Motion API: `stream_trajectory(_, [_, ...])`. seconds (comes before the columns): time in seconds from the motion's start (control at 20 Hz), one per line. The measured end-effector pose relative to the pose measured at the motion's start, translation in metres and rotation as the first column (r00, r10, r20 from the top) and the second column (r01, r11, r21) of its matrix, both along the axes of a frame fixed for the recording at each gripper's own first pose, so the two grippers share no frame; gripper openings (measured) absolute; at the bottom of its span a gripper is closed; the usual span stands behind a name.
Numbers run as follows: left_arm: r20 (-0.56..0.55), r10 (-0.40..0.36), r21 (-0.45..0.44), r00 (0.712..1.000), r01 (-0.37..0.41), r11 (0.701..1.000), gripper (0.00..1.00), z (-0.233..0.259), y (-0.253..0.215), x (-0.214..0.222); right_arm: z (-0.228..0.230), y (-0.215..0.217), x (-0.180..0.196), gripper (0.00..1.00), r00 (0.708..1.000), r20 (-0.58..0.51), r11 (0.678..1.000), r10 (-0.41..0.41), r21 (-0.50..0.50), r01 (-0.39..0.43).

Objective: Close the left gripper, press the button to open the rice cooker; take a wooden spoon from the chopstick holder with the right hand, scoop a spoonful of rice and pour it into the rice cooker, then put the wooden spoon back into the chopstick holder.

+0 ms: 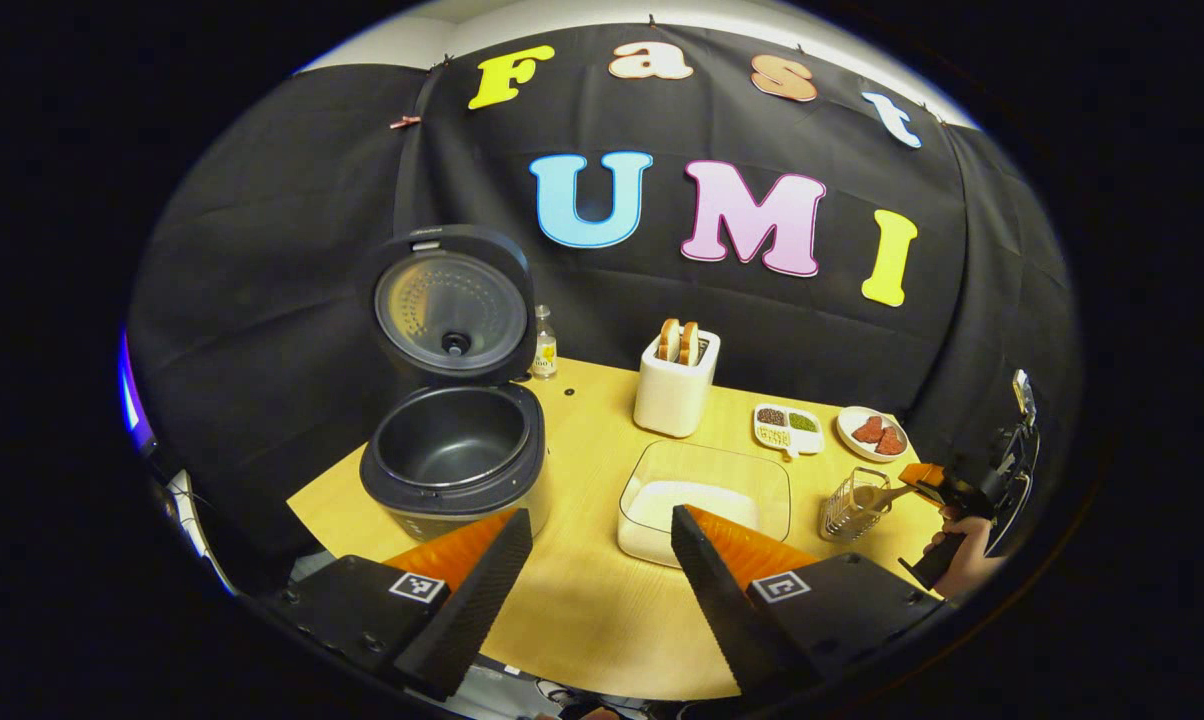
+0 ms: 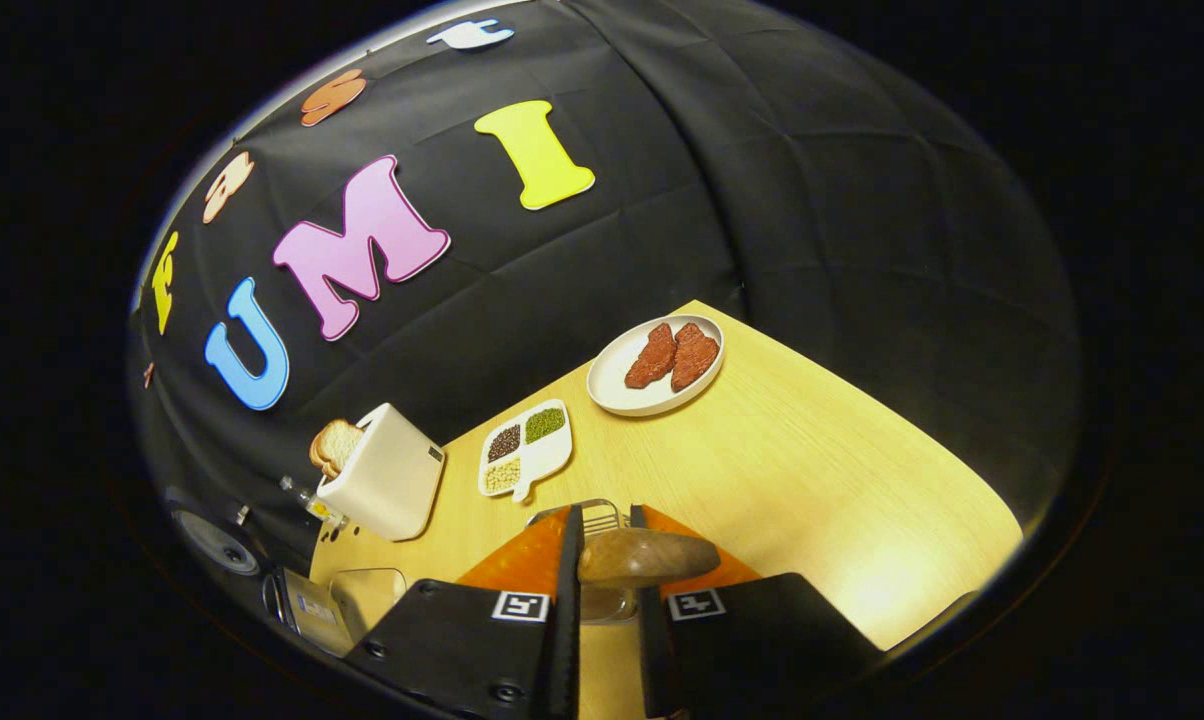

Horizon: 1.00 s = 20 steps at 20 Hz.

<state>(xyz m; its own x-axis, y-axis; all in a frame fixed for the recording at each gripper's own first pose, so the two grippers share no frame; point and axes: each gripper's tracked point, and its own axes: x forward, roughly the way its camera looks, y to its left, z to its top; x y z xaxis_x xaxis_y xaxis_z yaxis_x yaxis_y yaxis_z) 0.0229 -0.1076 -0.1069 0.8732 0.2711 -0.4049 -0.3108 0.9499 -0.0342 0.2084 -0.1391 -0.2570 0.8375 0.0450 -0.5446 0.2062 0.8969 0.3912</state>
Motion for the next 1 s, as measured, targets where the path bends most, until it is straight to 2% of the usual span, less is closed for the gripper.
stream_trajectory(0.05, [-0.005, -0.006, -0.011, 1.0, 0.006, 1.0, 0.96, -0.005, 0.0, -0.001, 0.004, 0.004, 0.0, 0.28, 1.0, -0.007, 1.0, 0.014, 0.005, -0.014])
stream_trajectory(0.1, [-0.012, -0.009, -0.017, 1.0, 0.009, 1.0, 0.95, -0.007, 0.001, -0.002, 0.004, 0.008, 0.001, 0.23, 1.0, -0.002, 1.0, 0.029, 0.003, -0.029])
stream_trajectory(0.2, [-0.015, -0.003, -0.028, 1.0, 0.002, 1.0, 0.95, -0.009, 0.008, -0.003, 0.018, 0.008, 0.008, 0.22, 0.999, 0.028, 0.999, 0.039, -0.008, -0.038])
stream_trajectory(0.4, [-0.001, -0.013, -0.045, 1.0, 0.013, 0.999, 0.96, -0.007, 0.023, -0.009, 0.05, 0.006, 0.01, 0.22, 0.998, 0.064, 1.0, 0.009, 0.005, -0.009])
stream_trajectory(0.6, [0.024, -0.025, -0.045, 0.999, 0.026, 0.999, 0.95, -0.004, 0.048, -0.013, 0.083, 0.009, 0.005, 0.22, 0.994, 0.109, 0.999, -0.001, -0.032, 0.005])
stream_trajectory(0.75, [0.035, -0.036, -0.038, 0.999, 0.038, 0.999, 0.95, -0.008, 0.07, -0.016, 0.11, 0.023, -0.001, 0.22, 0.989, 0.147, 0.998, 0.016, -0.066, -0.007])
stream_trajectory(0.9, [0.048, -0.066, -0.068, 0.997, 0.07, 0.995, 0.96, -0.011, 0.086, -0.018, 0.127, 0.048, -0.007, 0.22, 0.984, 0.174, 0.996, 0.031, -0.086, -0.016])
stream_trajectory(0.95, [0.054, -0.074, -0.078, 0.996, 0.078, 0.994, 0.93, -0.011, 0.094, -0.018, 0.131, 0.059, -0.01, 0.22, 0.984, 0.173, 0.996, 0.039, -0.089, -0.024])
stream_trajectory(1.0, [0.061, -0.081, -0.085, 0.995, 0.086, 0.993, 0.96, -0.01, 0.101, -0.018, 0.135, 0.072, -0.012, 0.22, 0.983, 0.175, 0.995, 0.054, -0.089, -0.038])
